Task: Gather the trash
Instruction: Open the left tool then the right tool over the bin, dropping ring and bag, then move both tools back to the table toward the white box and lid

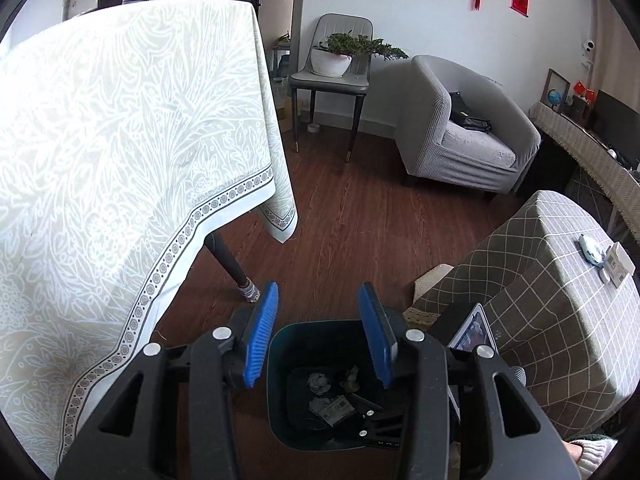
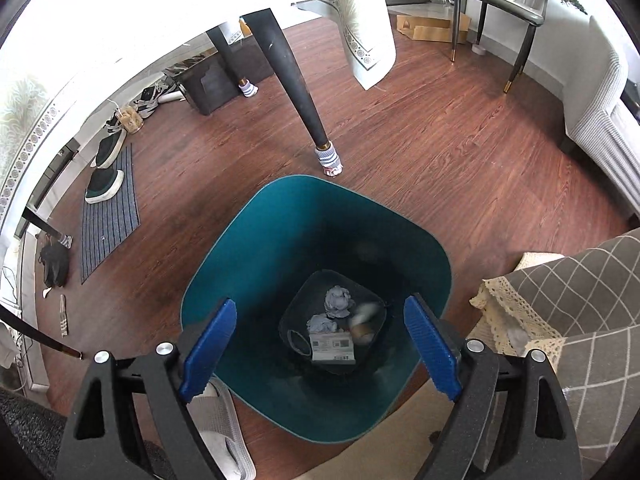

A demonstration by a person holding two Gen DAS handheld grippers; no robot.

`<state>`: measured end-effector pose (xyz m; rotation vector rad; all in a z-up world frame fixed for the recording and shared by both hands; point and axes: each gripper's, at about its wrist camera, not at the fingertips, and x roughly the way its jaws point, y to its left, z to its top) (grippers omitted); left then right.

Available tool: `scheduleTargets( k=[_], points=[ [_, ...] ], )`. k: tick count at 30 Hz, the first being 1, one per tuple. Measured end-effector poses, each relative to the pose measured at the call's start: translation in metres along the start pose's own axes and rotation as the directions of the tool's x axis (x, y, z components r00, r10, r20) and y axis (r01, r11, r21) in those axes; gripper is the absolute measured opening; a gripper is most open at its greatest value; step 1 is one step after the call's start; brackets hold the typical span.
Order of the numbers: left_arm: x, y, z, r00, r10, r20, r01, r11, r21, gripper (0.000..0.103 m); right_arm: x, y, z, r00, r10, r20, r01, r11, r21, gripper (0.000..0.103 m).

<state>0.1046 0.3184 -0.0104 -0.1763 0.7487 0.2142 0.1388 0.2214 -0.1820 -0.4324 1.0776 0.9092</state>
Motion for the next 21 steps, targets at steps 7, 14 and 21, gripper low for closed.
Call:
scheduleTargets(
  k=[7, 14, 21],
  points=[
    [-0.009, -0.025, 0.01, 0.999, -0.023, 0.036, 0.022, 1.0, 0.012, 0.045, -0.036, -0.01, -0.005, 0.998, 0.028, 0.062, -0.027, 1.0, -0.007, 0.087],
    [-0.017, -0.046, 0.021, 0.995, -0.069, 0.067, 0.07, 0.998, 0.0, 0.045, -0.077, -0.016, -0.009, 0.991, 0.045, 0.123, -0.041, 0.999, -0.036, 0.078],
    [-0.031, -0.067, 0.034, 0.987, -0.113, 0.113, 0.114, 0.993, -0.004, 0.047, -0.129, -0.035, -0.021, 0.974, 0.027, 0.224, -0.018, 0.999, -0.04, 0.071]
  ],
)
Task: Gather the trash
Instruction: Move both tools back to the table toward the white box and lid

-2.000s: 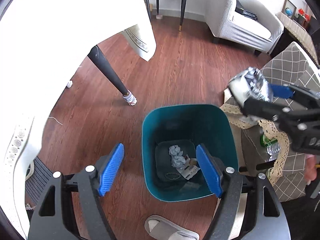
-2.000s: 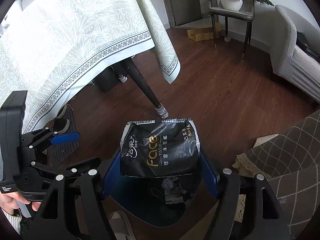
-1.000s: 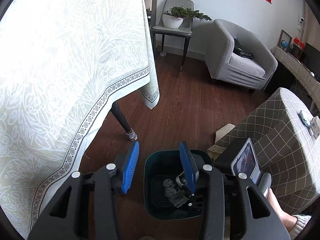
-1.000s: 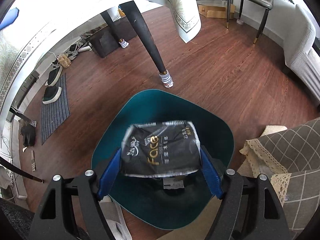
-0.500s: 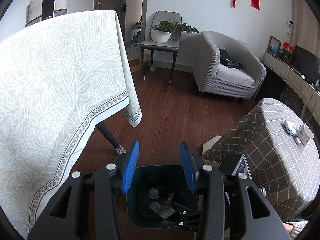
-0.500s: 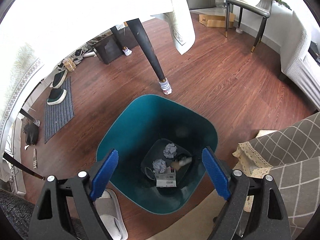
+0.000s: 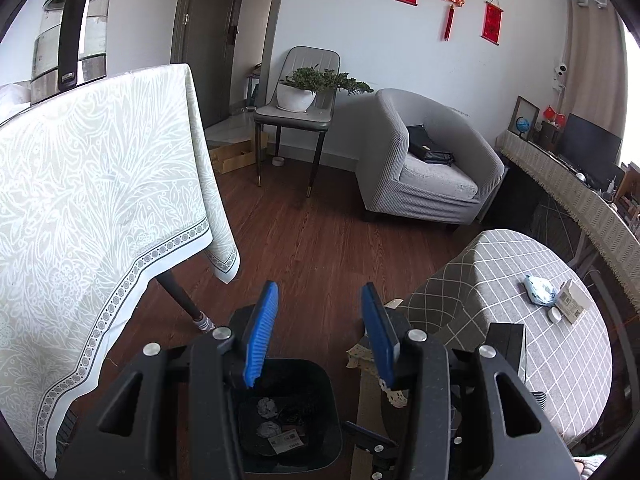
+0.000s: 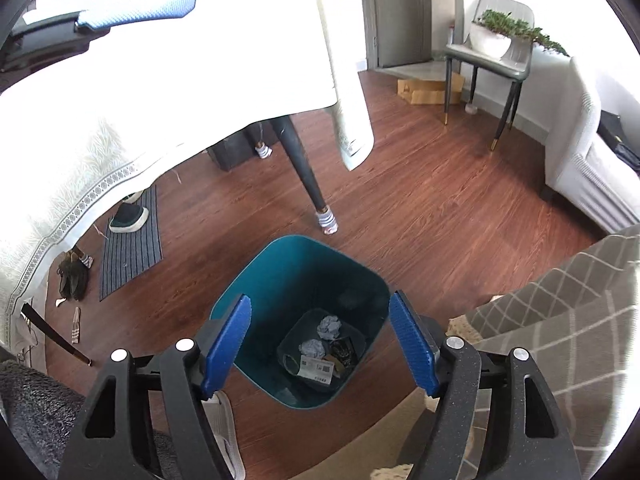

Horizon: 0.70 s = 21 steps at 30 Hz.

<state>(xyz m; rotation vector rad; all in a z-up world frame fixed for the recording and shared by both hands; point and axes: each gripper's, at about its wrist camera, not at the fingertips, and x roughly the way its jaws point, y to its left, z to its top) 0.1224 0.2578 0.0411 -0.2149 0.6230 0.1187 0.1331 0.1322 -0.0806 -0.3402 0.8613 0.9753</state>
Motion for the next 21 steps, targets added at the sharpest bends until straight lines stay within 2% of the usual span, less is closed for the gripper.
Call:
scheduleTargets(
  k=[7, 15, 21],
  points=[
    [0.004, -0.039, 0.005, 0.999, -0.038, 0.009, 0.037, 0.999, 0.027, 0.053, -0.049, -0.036, -0.01, 0.997, -0.064, 0.048, 0.062, 0.997, 0.047, 0.068],
    [0.019, -0.107, 0.001, 0.995, -0.098, -0.009, 0.098, 0.989, 0.111, 0.062, -0.103, -0.084, -0.027, 0.985, -0.143, 0.1, 0.131, 0.984, 0.123, 0.068],
    [0.034, -0.149, -0.008, 0.989, -0.144, -0.045, 0.149, 0.976, 0.16, 0.063, -0.143, -0.118, -0.048, 0.971, -0.2, 0.131, 0.175, 0.968, 0.177, 0.068]
  ],
)
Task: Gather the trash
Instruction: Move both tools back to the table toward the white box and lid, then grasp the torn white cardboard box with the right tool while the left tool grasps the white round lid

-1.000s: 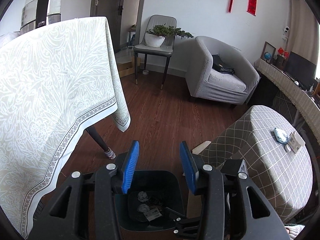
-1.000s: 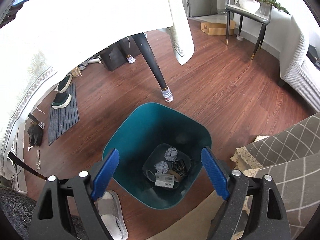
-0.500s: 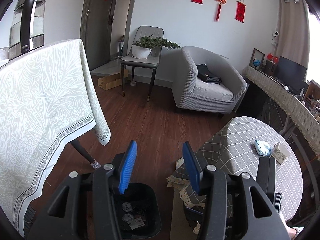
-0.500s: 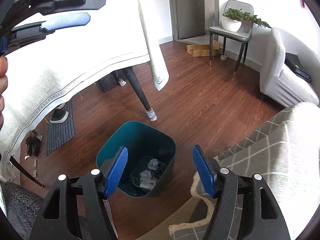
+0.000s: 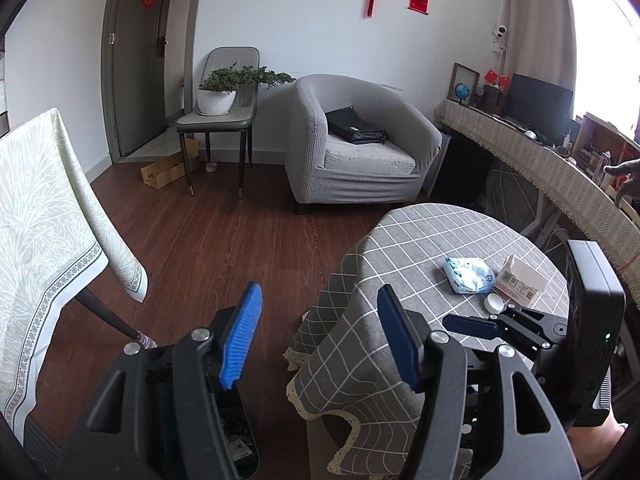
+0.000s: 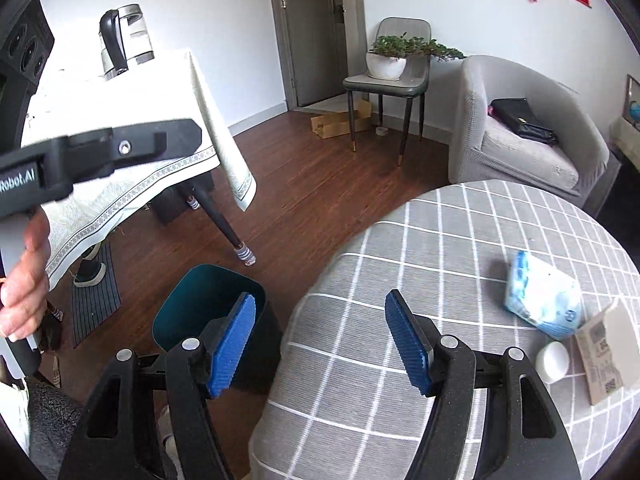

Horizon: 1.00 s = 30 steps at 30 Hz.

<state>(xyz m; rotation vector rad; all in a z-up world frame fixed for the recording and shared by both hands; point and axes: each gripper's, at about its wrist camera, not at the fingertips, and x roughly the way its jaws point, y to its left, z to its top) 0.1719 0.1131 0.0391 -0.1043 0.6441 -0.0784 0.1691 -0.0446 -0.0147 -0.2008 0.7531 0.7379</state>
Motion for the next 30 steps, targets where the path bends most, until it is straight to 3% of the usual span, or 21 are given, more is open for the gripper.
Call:
scheduleTargets(
  k=[17, 20, 22, 30],
  points=[
    [0.043, -0.094, -0.003, 0.993, -0.098, -0.063, 0.103, 0.991, 0.081, 0.069, -0.083, -0.111, -0.05, 0.989, -0.145, 0.026, 0.14, 0.979, 0.149, 0.068],
    [0.049, -0.113, -0.005, 0.991, -0.112, -0.075, 0.119, 0.987, 0.105, 0.069, -0.096, -0.13, -0.059, 0.986, -0.16, 0.038, 0.149, 0.969, 0.199, 0.067],
    [0.054, -0.126, -0.007, 0.989, -0.12, -0.086, 0.13, 0.984, 0.121, 0.069, -0.103, -0.142, -0.065, 0.985, -0.168, 0.038, 0.155, 0.96, 0.234, 0.061],
    [0.074, -0.156, -0.017, 0.983, -0.129, -0.128, 0.151, 0.973, 0.173, 0.069, -0.123, -0.174, -0.085, 0.986, -0.163, 0.045, 0.14, 0.938, 0.318, 0.061]
  ],
)
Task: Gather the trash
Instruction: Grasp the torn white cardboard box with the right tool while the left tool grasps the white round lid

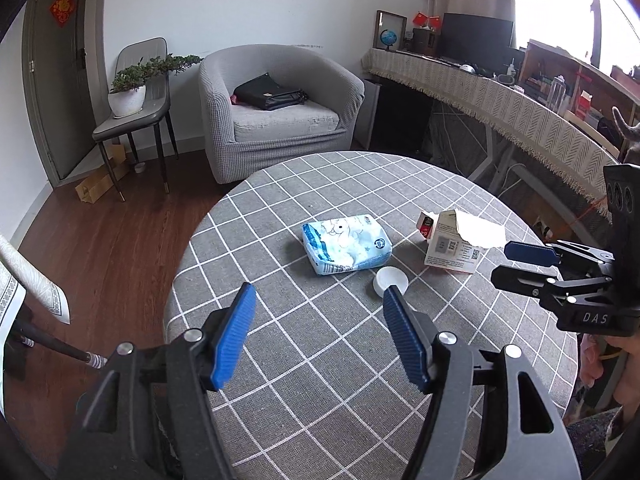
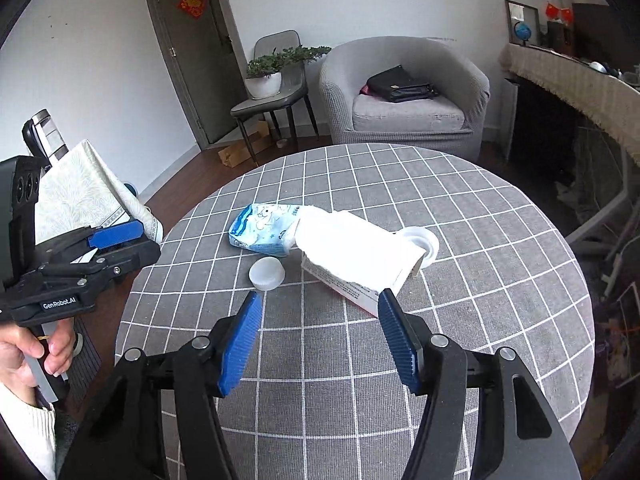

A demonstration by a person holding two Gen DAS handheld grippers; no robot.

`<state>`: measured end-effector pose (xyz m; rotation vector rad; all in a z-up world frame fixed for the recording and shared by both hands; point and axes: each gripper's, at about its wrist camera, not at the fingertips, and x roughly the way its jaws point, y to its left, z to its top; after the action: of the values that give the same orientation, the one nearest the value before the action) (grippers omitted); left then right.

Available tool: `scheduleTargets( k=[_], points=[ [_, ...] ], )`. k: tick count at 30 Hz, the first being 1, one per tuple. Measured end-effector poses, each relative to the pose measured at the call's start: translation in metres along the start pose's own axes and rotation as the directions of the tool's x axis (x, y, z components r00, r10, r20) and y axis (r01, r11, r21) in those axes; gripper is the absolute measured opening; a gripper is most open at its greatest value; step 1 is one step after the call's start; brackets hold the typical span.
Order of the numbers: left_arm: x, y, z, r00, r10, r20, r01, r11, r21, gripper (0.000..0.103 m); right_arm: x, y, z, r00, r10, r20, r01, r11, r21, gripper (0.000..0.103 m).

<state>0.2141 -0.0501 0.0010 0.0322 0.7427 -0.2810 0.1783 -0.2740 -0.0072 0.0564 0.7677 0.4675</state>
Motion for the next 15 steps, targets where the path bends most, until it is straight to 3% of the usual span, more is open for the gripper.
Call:
scheduleTargets(
  k=[10, 15],
  points=[
    [0.008, -0.01, 0.002, 1.0, -0.011, -0.006, 0.011, 1.0, -0.007, 0.069, -0.009, -0.019, -0.005, 1.0, -0.011, -0.006, 0.011, 1.0, 0.013, 0.058],
    [0.012, -0.014, 0.003, 1.0, -0.017, -0.011, 0.017, 1.0, 0.0, 0.069, 0.004, -0.036, -0.005, 0.998, -0.052, -0.032, 0.052, 0.999, 0.002, 0.046]
  ],
)
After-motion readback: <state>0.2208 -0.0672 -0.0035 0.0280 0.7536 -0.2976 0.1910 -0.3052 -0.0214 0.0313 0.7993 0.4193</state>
